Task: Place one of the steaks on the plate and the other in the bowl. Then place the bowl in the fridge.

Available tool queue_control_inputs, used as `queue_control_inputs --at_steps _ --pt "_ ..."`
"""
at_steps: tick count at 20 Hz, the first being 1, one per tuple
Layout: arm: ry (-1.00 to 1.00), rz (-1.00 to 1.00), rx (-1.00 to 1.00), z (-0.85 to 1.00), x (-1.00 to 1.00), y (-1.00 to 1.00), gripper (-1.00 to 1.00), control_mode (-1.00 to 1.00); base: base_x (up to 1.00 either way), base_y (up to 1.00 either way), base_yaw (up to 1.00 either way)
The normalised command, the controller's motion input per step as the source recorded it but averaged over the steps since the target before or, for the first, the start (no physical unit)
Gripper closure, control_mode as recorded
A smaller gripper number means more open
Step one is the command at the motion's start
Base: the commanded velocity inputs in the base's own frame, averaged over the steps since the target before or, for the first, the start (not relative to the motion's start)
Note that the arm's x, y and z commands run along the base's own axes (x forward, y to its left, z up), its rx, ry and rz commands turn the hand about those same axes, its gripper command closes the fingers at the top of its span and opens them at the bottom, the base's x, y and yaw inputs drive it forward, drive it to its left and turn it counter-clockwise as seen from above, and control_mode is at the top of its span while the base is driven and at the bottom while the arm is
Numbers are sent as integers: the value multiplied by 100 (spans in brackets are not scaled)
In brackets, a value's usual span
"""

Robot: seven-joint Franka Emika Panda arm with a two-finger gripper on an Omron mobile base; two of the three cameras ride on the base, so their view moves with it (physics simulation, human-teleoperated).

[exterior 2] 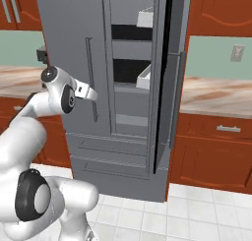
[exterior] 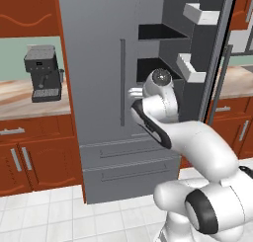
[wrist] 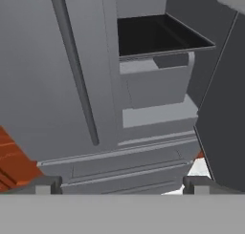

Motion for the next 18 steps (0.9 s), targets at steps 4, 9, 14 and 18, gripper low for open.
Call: queue_control_inputs --at_steps 4,9,14,18 --pt "0 1 -2 1 79 23 -100 -100 0 0 0" --pt "0 1 -2 0 93 31 -100 -100 0 0 0" --pt "0 0 0 0 57 5 -100 -100 0 0 0" --pt "-5 0 0 -7 59 24 -100 -100 0 0 0"
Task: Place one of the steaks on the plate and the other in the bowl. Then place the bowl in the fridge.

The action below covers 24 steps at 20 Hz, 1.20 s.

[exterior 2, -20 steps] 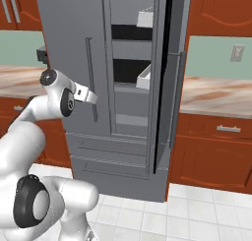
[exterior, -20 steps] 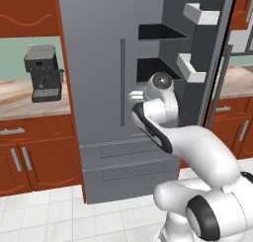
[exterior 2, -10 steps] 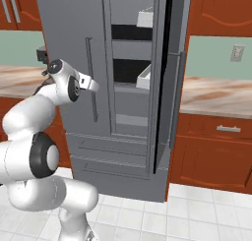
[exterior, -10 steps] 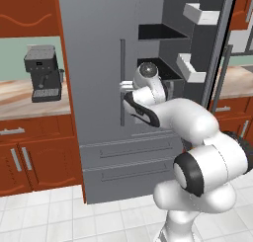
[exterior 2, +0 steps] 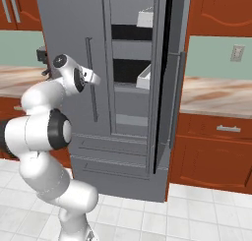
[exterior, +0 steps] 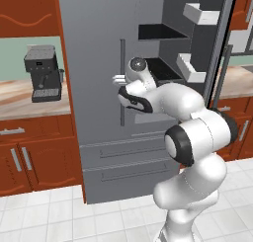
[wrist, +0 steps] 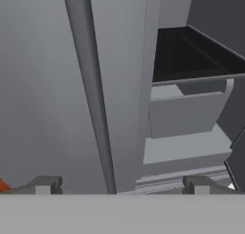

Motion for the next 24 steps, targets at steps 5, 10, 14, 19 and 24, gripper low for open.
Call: queue_control_inputs --at_steps 5,10,14,19,24 --pt "-5 0 0 -21 57 23 -100 -100 0 0 0" --pt "-6 0 0 -31 48 0 -100 -100 0 0 0" --pt "-1 0 0 -14 51 0 -100 -100 0 0 0" --pt "4 0 0 -4 69 0 -100 -100 0 0 0" --pt "5 0 0 0 63 0 100 -100 0 0 0"
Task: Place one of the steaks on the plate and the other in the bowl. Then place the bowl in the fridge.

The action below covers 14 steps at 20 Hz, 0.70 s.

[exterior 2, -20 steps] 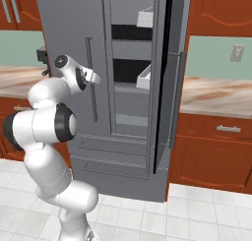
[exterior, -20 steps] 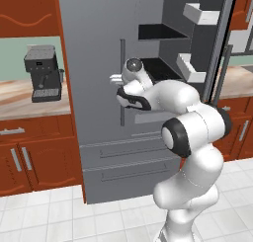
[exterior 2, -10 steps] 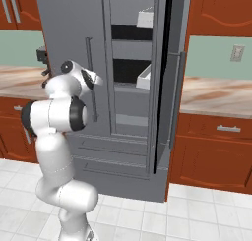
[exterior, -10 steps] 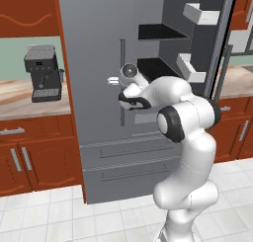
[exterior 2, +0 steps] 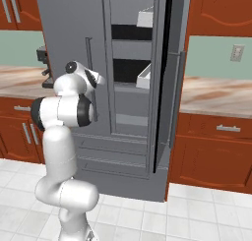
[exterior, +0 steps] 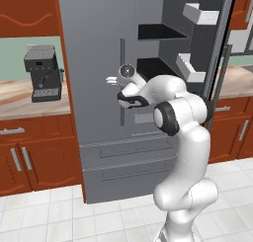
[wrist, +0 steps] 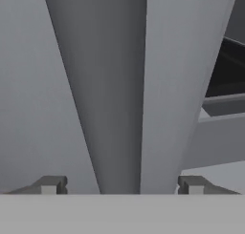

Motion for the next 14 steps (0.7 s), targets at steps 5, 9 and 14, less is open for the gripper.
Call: queue_control_inputs --at_steps 5,9,14 --pt "0 0 0 -1 57 0 100 -100 0 0 0" --pt "1 0 0 -1 28 0 100 -100 0 0 0" --pt "9 -9 0 7 -7 2 100 -100 0 0 0"
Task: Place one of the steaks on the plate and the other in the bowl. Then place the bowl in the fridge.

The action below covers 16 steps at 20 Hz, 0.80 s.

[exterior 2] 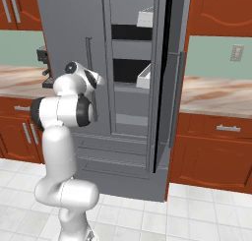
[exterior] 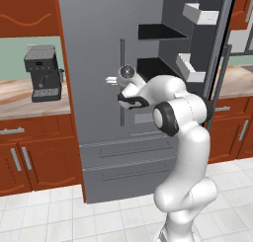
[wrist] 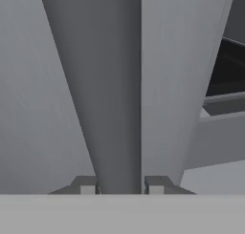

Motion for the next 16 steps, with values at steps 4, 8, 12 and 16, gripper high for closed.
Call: queue_control_inputs --at_steps 4,8,12,16 --pt "12 -13 0 4 -22 1 100 -100 0 0 0" --pt "9 -7 0 1 -43 0 100 -100 0 0 0" --pt "4 0 0 3 -58 1 100 -100 0 0 0" --pt "0 0 -5 0 -49 36 100 -100 0 0 0"
